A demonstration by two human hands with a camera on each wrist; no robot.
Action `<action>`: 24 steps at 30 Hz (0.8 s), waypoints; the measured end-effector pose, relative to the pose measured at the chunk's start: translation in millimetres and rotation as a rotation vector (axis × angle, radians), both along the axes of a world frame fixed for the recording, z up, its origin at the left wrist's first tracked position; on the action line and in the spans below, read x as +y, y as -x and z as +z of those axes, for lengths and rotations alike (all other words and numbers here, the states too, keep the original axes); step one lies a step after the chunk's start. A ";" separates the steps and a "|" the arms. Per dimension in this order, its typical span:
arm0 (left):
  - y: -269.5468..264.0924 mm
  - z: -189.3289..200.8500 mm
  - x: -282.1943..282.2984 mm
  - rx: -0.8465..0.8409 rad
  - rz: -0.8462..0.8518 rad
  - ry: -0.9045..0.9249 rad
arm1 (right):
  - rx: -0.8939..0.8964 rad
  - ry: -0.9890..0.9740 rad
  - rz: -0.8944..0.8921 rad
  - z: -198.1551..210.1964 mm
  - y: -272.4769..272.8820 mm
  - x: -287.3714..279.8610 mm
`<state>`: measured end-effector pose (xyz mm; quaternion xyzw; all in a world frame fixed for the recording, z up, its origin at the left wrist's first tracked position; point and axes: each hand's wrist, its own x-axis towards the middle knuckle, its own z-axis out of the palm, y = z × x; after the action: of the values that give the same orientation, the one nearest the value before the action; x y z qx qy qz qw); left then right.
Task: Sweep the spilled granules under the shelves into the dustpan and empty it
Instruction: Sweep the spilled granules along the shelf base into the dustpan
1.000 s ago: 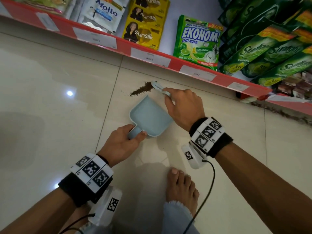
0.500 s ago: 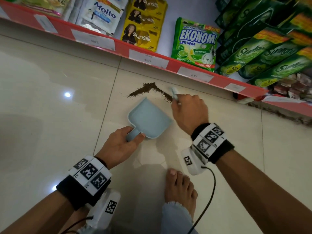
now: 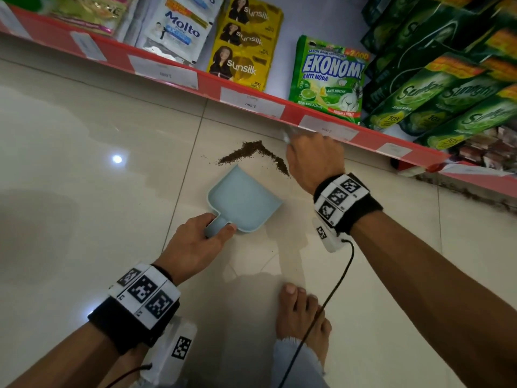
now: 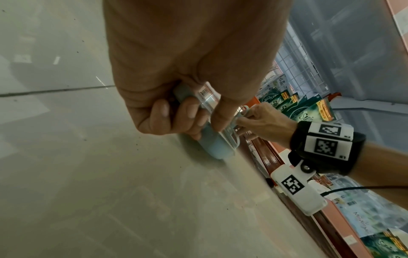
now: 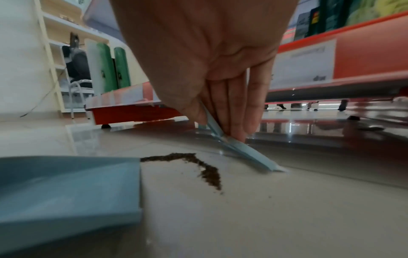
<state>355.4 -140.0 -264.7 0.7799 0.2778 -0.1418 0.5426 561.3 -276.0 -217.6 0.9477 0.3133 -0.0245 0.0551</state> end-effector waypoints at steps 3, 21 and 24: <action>3.3 0.3 2.5 -0.012 -0.001 0.003 | 0.079 -0.034 0.119 -0.3 14.5 3.8; 41.5 -2.5 13.4 -0.010 0.111 -0.001 | 0.247 -0.033 0.333 14.6 5.9 16.9; 48.5 -3.7 15.8 -0.011 0.141 -0.005 | 0.272 -0.011 0.340 29.6 1.6 -1.1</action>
<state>306.9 -124.1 -268.4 0.7605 0.3294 -0.0981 0.5509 559.7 -277.2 -188.0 0.8695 0.4733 -0.1409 0.0107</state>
